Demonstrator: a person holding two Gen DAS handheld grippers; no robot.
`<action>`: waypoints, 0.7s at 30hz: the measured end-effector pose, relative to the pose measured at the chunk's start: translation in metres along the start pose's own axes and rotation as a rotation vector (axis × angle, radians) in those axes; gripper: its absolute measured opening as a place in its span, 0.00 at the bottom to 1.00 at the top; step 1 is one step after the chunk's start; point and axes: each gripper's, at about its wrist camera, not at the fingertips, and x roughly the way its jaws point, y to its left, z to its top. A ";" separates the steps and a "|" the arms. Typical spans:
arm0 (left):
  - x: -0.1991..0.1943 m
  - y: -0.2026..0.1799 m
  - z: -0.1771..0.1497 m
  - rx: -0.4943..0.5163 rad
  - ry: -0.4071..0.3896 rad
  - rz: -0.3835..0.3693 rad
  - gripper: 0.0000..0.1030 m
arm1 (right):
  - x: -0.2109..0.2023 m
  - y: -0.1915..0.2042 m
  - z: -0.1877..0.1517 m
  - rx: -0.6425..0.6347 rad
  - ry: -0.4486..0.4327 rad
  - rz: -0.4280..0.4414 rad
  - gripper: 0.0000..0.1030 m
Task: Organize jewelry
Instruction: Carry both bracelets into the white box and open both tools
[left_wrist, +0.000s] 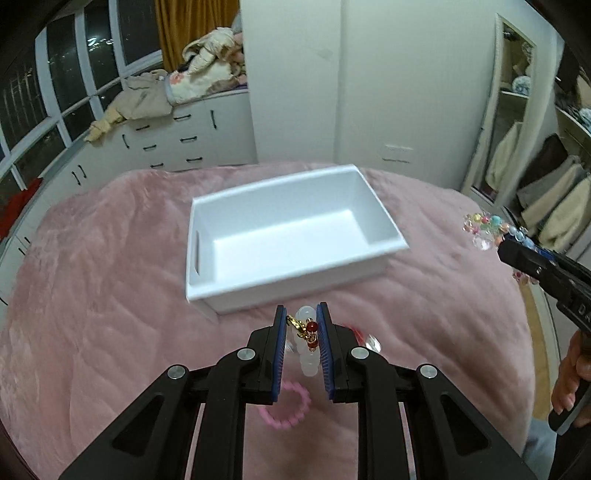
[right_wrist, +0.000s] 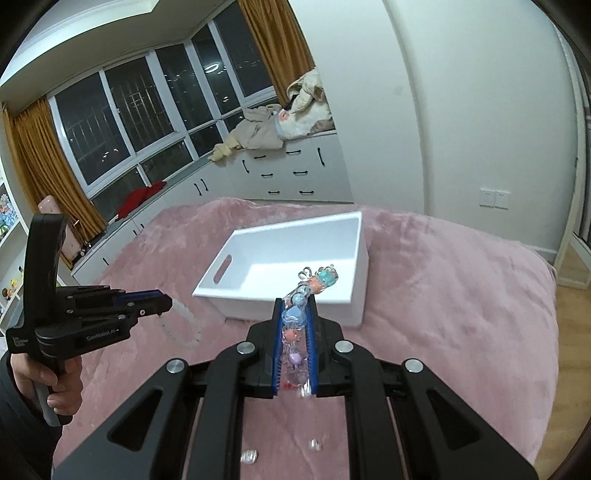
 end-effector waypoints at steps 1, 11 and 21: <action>0.006 0.004 0.008 -0.010 -0.004 0.007 0.21 | 0.008 0.000 0.005 -0.005 -0.003 0.008 0.11; 0.090 0.041 0.058 -0.120 0.030 0.075 0.21 | 0.133 -0.008 0.037 -0.033 0.063 0.086 0.11; 0.154 0.072 0.052 -0.189 0.111 0.139 0.21 | 0.229 0.005 -0.001 -0.086 0.216 0.092 0.11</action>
